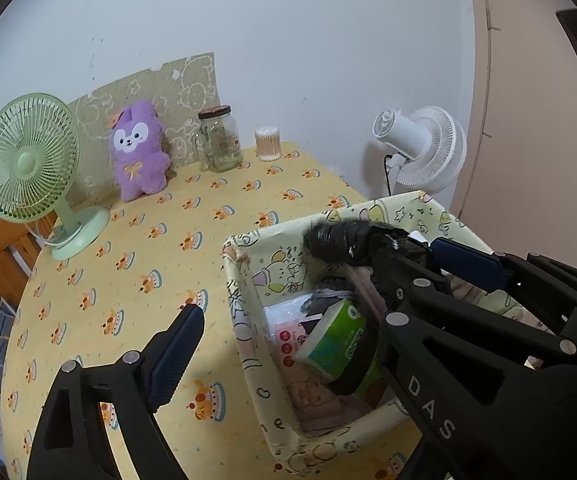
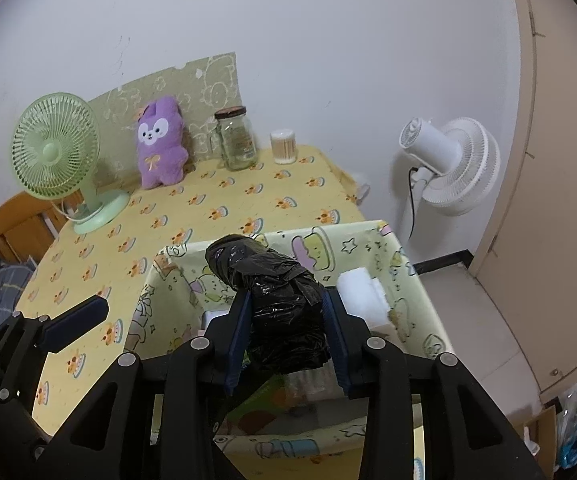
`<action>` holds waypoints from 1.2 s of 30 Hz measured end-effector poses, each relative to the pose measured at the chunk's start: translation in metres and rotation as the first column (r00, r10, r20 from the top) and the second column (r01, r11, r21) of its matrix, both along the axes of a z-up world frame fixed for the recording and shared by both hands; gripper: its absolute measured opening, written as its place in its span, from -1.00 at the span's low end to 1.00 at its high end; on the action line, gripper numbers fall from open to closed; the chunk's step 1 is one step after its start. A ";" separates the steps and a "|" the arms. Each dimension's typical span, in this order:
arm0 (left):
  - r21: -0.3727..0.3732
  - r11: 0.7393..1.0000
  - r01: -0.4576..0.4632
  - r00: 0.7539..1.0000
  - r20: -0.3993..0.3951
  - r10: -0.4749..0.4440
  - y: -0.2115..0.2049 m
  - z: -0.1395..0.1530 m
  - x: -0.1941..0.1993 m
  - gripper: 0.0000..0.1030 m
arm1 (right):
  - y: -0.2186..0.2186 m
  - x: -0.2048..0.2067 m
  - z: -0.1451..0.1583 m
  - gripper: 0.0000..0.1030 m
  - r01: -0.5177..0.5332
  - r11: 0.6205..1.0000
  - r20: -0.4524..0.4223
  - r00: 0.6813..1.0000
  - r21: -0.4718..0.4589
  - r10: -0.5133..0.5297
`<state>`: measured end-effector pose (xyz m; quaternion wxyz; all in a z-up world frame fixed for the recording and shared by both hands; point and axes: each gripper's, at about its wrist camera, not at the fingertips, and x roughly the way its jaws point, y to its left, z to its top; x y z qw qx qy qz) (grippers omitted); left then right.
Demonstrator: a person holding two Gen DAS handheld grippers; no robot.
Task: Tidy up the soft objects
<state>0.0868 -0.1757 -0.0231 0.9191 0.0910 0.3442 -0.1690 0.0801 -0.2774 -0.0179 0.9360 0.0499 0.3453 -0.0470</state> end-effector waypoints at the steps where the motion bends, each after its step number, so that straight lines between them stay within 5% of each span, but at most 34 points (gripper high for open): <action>1: 0.000 1.000 -0.002 1.000 -0.005 0.002 0.001 -0.001 0.001 0.78 | 0.001 0.001 -0.001 -0.15 -0.001 1.000 -0.002 1.000 0.000 0.001; 13: -0.021 1.000 0.010 1.000 -0.019 -0.010 0.002 -0.002 0.000 0.85 | 0.002 -0.003 0.001 0.58 0.015 0.999 0.003 1.000 -0.037 -0.014; 36: -0.034 0.999 -0.022 0.995 0.097 0.025 0.025 0.035 -0.038 0.97 | 0.017 -0.049 0.040 0.74 0.049 0.997 0.122 0.992 -0.066 -0.041</action>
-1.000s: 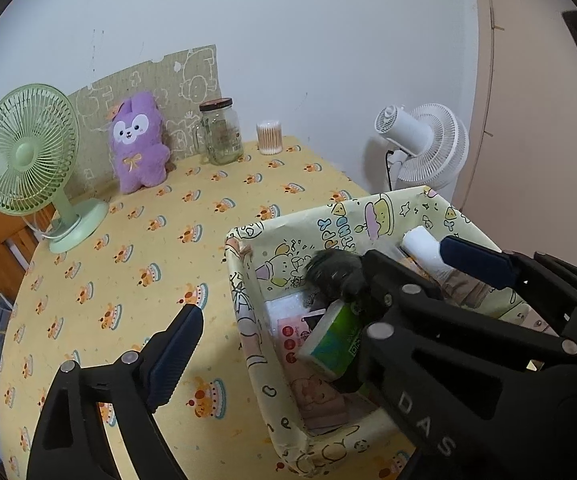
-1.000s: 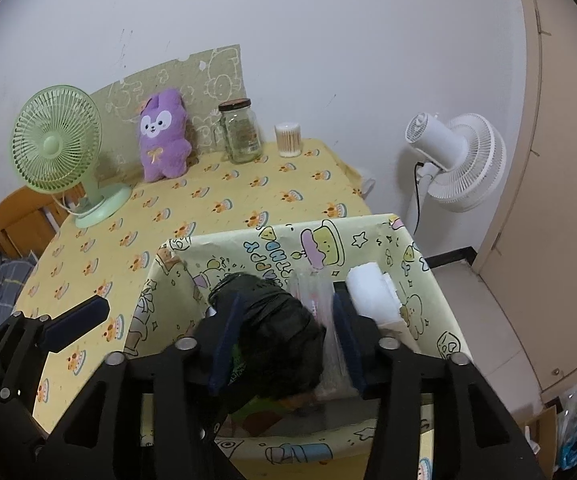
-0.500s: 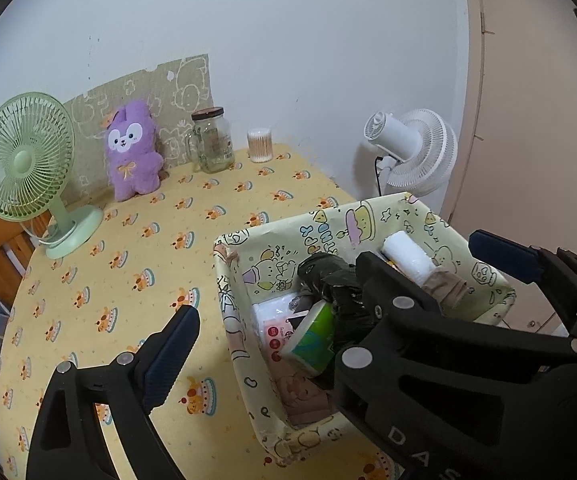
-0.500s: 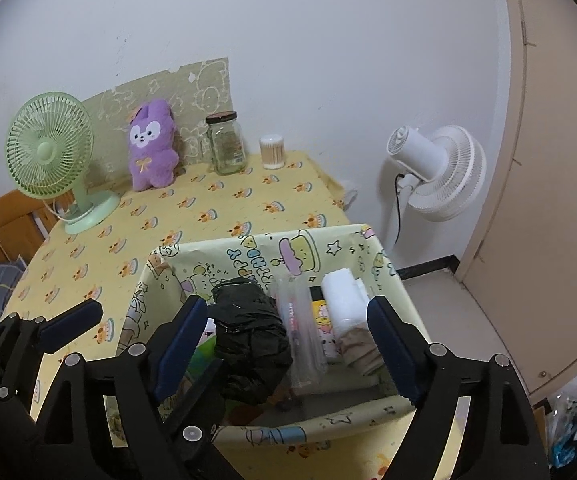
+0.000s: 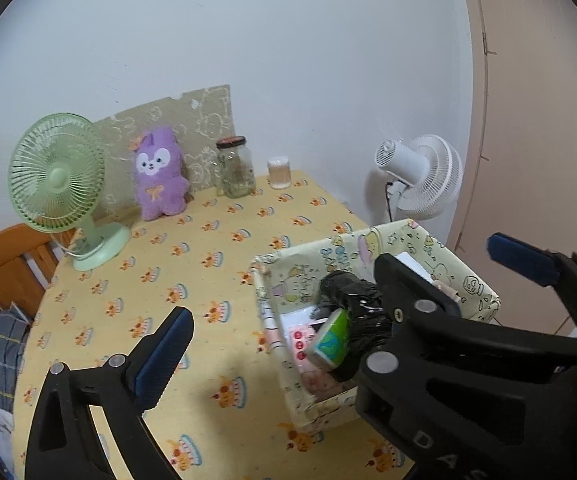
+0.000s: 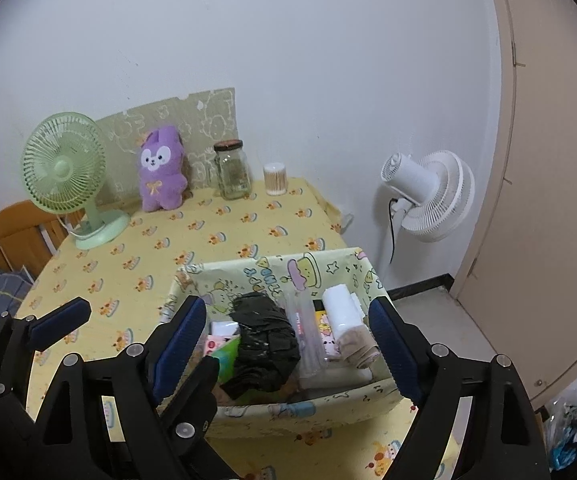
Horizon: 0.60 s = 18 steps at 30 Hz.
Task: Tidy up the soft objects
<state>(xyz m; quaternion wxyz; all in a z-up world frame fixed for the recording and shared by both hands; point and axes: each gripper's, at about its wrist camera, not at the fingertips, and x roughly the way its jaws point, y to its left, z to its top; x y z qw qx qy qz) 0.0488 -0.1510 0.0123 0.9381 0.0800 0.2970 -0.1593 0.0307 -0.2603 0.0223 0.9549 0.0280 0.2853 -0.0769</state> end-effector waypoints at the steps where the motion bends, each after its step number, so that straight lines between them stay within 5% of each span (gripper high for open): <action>1: 0.002 1.000 -0.007 1.000 0.006 0.007 0.003 0.002 -0.001 0.98 | 0.002 -0.003 0.002 0.77 0.002 1.000 0.009 1.000 0.001 -0.002; 18: -0.026 0.989 -0.143 0.986 0.081 0.144 0.081 0.031 -0.024 1.00 | 0.053 -0.030 0.040 0.88 -0.031 0.999 0.121 0.992 0.035 0.026</action>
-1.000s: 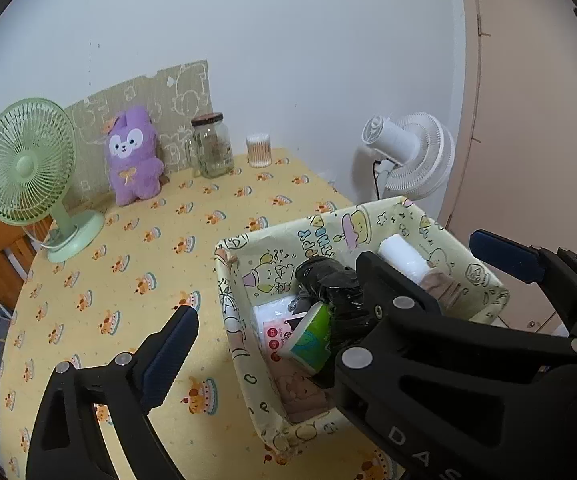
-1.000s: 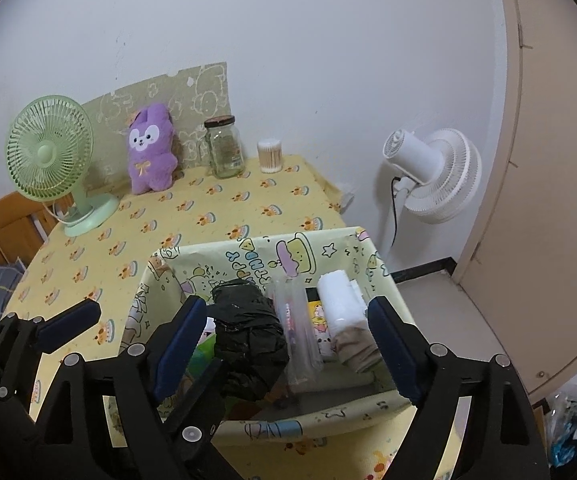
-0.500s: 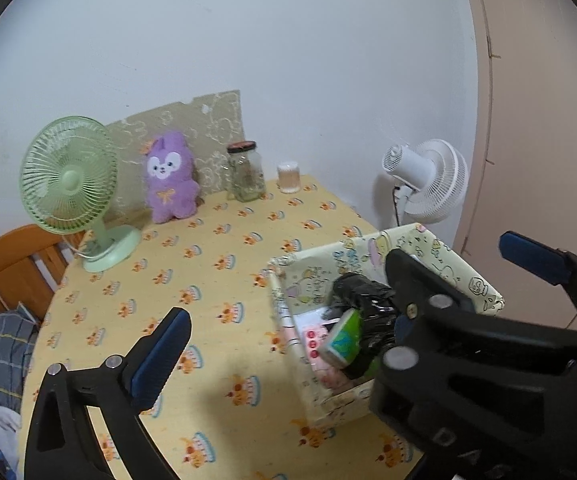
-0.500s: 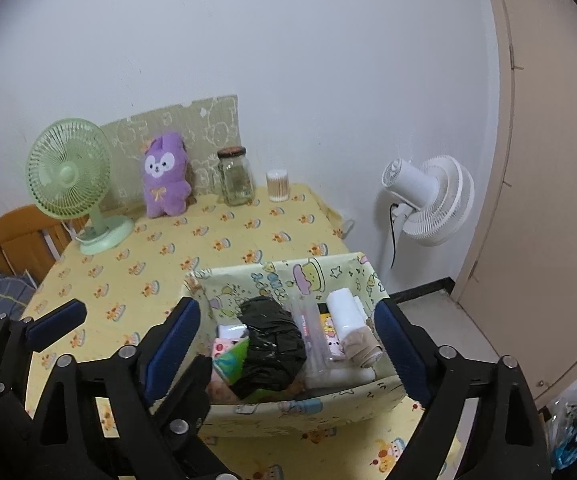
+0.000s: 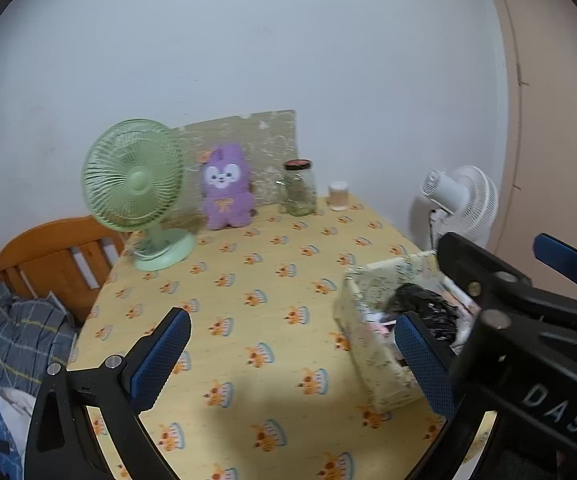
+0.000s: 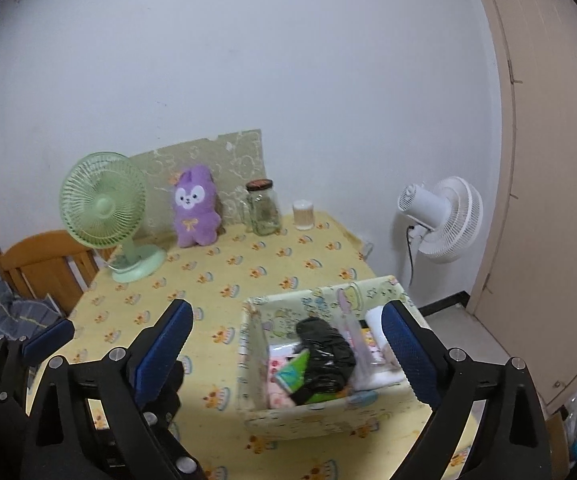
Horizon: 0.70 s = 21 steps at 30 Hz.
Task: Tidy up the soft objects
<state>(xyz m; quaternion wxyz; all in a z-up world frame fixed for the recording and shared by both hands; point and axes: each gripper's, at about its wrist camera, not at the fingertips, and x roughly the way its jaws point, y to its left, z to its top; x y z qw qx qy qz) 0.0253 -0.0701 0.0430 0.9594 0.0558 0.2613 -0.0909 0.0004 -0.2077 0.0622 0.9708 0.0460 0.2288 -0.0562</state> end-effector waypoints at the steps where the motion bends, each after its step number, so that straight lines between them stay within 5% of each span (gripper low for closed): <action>1: -0.002 1.000 -0.011 1.000 0.005 0.011 0.005 0.002 -0.001 1.00 | 0.004 -0.001 0.002 0.88 -0.005 1.000 0.004 1.000 -0.005 0.005; 21: -0.101 0.985 -0.143 0.985 0.084 0.152 0.087 0.025 -0.028 1.00 | 0.047 -0.027 0.025 0.89 -0.039 0.998 0.077 0.996 -0.045 0.043</action>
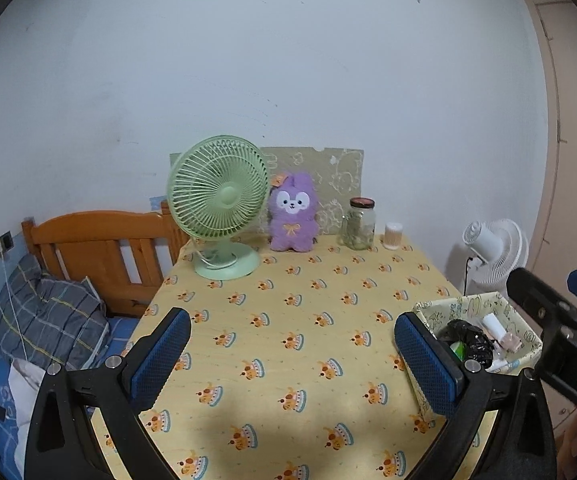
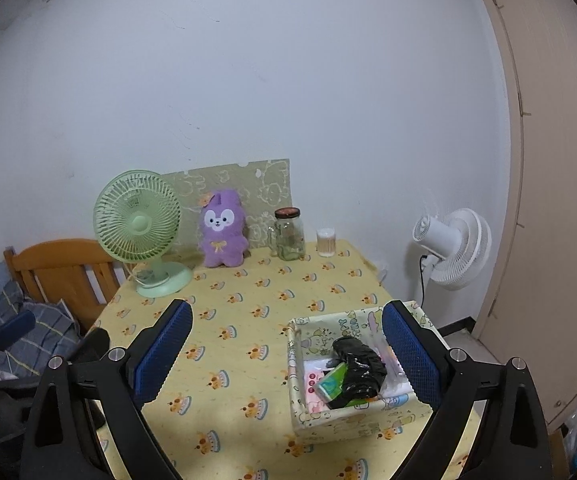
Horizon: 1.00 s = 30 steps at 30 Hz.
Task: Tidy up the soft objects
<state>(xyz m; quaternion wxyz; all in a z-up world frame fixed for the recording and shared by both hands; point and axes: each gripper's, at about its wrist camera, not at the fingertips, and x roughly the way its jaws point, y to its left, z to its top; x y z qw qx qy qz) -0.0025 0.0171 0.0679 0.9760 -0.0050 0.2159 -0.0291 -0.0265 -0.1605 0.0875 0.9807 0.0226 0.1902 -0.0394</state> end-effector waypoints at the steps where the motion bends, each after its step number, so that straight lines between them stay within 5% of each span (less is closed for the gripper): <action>1: -0.001 1.000 -0.002 1.000 0.003 0.002 0.001 0.000 -0.002 1.00 | 0.001 -0.001 0.000 0.89 -0.004 1.000 0.002 1.000 0.000 0.004; 30: -0.026 0.999 -0.039 0.999 0.026 0.040 0.005 0.006 -0.014 1.00 | 0.002 -0.007 0.003 0.90 -0.022 1.000 0.003 1.000 -0.007 0.022</action>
